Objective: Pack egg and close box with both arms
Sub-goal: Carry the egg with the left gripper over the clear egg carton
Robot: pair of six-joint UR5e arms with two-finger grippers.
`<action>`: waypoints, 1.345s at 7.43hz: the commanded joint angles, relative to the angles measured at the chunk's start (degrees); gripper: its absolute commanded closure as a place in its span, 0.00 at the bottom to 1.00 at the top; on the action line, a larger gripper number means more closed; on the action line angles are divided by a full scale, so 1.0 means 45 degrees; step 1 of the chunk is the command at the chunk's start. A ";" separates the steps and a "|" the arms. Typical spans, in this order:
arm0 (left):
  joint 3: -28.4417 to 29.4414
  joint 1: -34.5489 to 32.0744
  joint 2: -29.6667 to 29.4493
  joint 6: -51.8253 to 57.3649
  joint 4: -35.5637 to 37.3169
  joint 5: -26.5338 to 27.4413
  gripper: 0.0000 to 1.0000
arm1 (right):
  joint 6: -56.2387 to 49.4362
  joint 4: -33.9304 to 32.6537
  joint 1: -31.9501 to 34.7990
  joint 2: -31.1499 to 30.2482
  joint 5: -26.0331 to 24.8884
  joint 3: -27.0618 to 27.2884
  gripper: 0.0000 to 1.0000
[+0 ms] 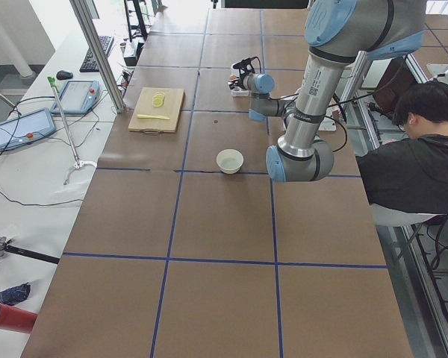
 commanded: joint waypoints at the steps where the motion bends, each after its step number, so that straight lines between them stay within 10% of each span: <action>1: 0.1389 0.0679 -0.1108 -0.0041 -0.0100 0.0882 1.00 | -0.0007 0.0000 0.0000 -0.0003 0.0000 -0.0011 0.00; 5: 0.2895 0.1070 -0.2242 -0.0081 -0.0100 0.1271 0.79 | -0.0007 0.0000 0.0019 -0.0004 -0.0019 0.0009 0.00; 9: 0.2781 0.1070 -0.2245 -0.0100 -0.0119 0.1234 0.00 | 0.0012 0.0000 0.0000 -0.0004 -0.0019 0.0028 0.00; 10: 0.2684 0.1070 -0.2167 -0.0119 -0.0255 0.1215 0.00 | 0.0012 0.0000 0.0000 -0.0004 -0.0019 0.0009 0.00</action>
